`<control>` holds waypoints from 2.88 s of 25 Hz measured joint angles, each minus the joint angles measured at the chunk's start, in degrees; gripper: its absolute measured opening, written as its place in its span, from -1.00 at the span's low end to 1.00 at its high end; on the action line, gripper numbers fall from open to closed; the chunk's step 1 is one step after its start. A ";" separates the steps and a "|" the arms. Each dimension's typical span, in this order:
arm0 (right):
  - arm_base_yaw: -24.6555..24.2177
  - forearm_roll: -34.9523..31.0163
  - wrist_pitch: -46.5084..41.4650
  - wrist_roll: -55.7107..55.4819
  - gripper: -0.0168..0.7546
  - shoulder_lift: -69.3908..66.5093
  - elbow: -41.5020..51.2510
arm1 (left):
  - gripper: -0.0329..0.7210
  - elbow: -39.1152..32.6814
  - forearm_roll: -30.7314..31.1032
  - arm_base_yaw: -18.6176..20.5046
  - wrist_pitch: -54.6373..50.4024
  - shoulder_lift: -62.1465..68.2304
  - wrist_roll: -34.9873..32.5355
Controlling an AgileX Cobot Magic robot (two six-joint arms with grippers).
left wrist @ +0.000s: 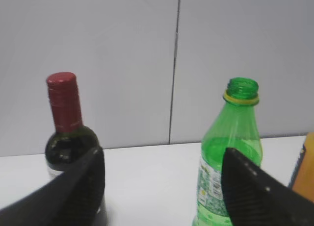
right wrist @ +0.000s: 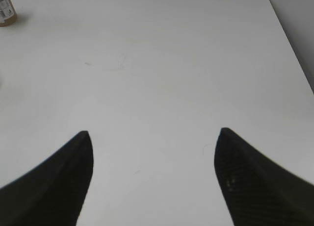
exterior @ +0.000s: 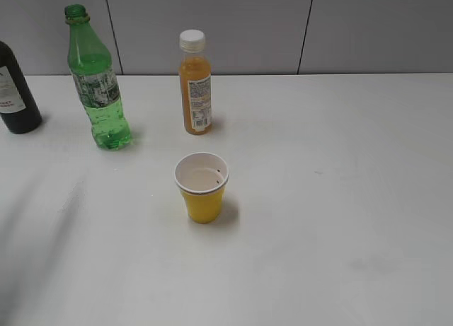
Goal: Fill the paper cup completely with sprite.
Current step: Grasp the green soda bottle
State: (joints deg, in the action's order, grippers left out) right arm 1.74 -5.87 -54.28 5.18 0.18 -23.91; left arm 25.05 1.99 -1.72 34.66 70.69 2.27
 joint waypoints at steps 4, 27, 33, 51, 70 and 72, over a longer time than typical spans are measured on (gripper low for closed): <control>0.00 0.00 0.00 0.00 0.58 0.00 0.00 | 0.59 -0.28 6.04 0.00 4.70 4.29 2.81; 0.00 0.00 0.00 0.00 0.58 0.00 0.00 | 0.79 2.84 16.83 0.00 27.50 30.41 3.53; 0.00 0.00 0.00 0.00 0.58 0.00 0.00 | 0.80 6.73 18.38 0.00 27.86 34.65 3.53; 0.00 0.00 0.00 0.00 0.58 0.00 0.00 | 0.80 20.51 16.02 -5.08 27.39 47.82 3.53; 0.00 0.00 0.00 0.00 0.58 0.00 0.00 | 0.72 32.12 14.21 -6.84 24.34 56.35 3.59; 0.00 0.00 0.00 0.00 0.58 0.00 0.00 | 0.66 32.11 13.89 -6.88 24.34 56.80 3.59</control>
State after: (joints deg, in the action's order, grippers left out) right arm 1.74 -5.87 -54.28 5.18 0.18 -23.91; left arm 57.16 15.88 -8.59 59.00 127.48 5.86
